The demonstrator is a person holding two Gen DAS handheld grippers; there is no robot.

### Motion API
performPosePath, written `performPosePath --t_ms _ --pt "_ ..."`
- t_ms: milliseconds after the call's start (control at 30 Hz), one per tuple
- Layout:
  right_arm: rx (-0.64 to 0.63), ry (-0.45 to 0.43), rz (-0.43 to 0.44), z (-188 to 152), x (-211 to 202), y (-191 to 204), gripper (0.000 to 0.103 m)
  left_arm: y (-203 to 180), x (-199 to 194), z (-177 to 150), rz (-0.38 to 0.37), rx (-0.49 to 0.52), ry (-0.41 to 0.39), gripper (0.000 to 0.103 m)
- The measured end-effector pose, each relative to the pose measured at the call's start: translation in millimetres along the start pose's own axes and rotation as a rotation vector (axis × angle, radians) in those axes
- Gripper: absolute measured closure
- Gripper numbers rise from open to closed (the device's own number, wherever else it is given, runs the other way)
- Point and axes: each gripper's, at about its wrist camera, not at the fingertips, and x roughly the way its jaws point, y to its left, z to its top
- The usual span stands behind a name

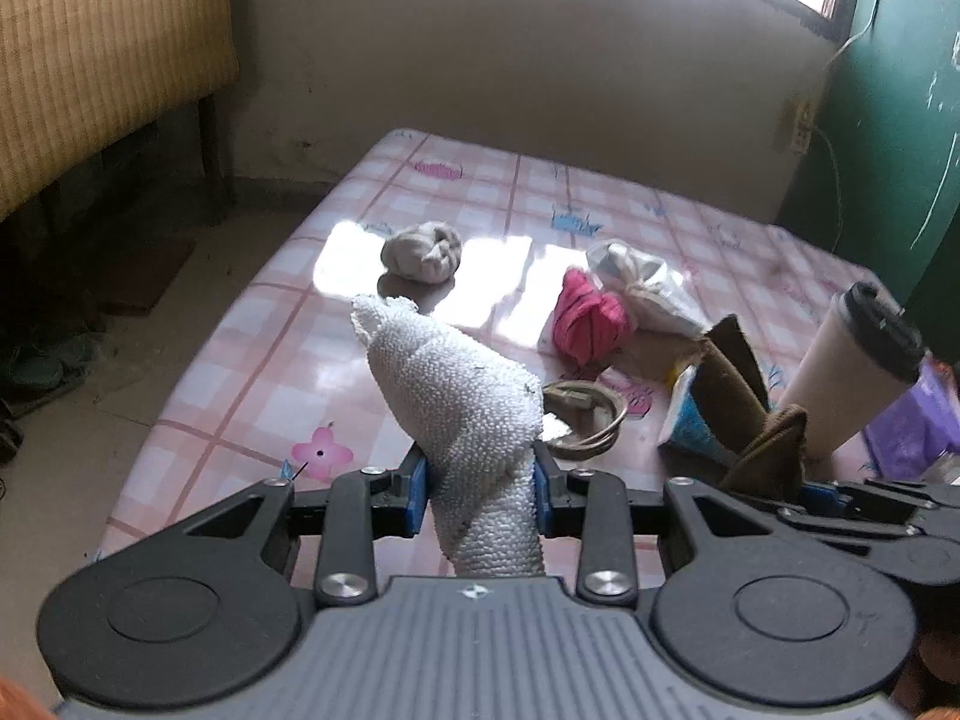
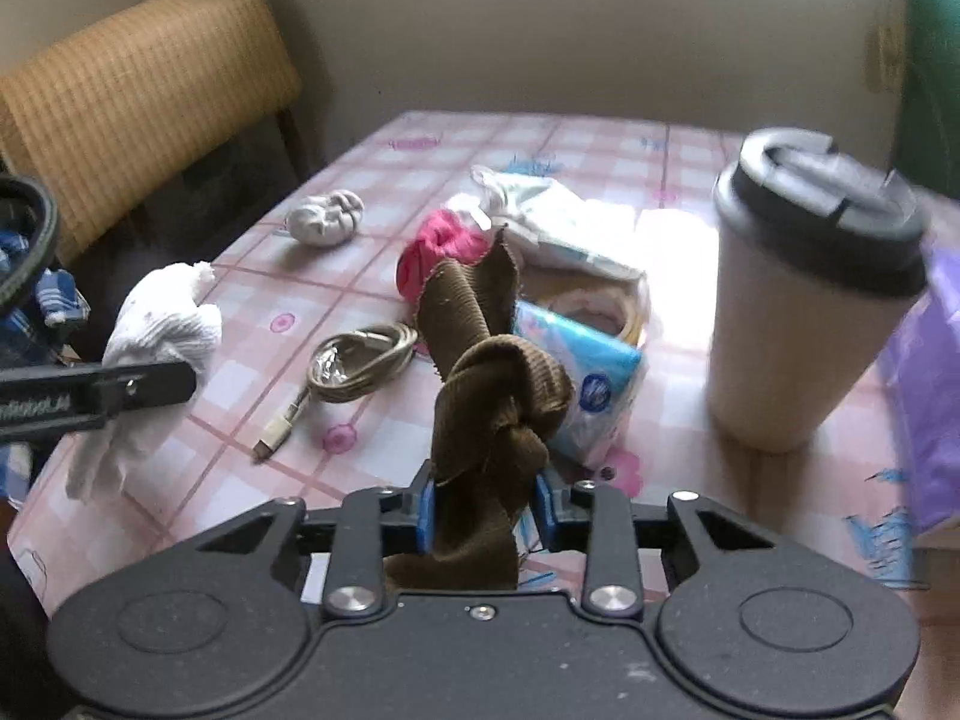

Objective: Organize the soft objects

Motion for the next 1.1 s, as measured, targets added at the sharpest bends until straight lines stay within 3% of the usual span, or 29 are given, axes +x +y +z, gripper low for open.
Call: performPosePath --t_ms 367,1100 --pt "0.006 -0.085 -0.017 11.2 -67.5 -4.1 0.065 -28.3 -31.8 6.9 -0.007 0.029 -0.064 0.069" --pt "0.060 -0.168 -0.082 13.6 -110.7 -30.7 0.065 -47.0 -57.0 8.0 -0.002 0.050 -0.098 0.068"
